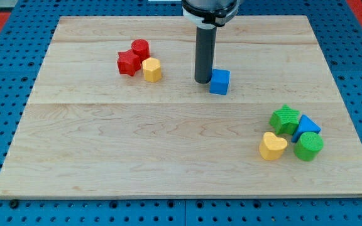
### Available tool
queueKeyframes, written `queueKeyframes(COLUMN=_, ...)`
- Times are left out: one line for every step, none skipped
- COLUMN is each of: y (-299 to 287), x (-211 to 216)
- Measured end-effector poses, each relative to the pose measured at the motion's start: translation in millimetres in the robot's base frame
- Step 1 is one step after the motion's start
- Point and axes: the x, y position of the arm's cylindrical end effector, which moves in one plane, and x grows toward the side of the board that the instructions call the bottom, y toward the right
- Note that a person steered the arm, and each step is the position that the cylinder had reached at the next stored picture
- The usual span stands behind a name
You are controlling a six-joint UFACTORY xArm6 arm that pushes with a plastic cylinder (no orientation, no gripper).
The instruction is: Push the blue cube closer to the group of blocks
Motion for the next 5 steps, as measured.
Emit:
queueKeyframes(y=0, x=-17)
queueKeyframes(y=9, x=-21)
queueKeyframes(y=33, x=-11)
queueKeyframes(y=49, x=16)
queueKeyframes(y=53, x=54)
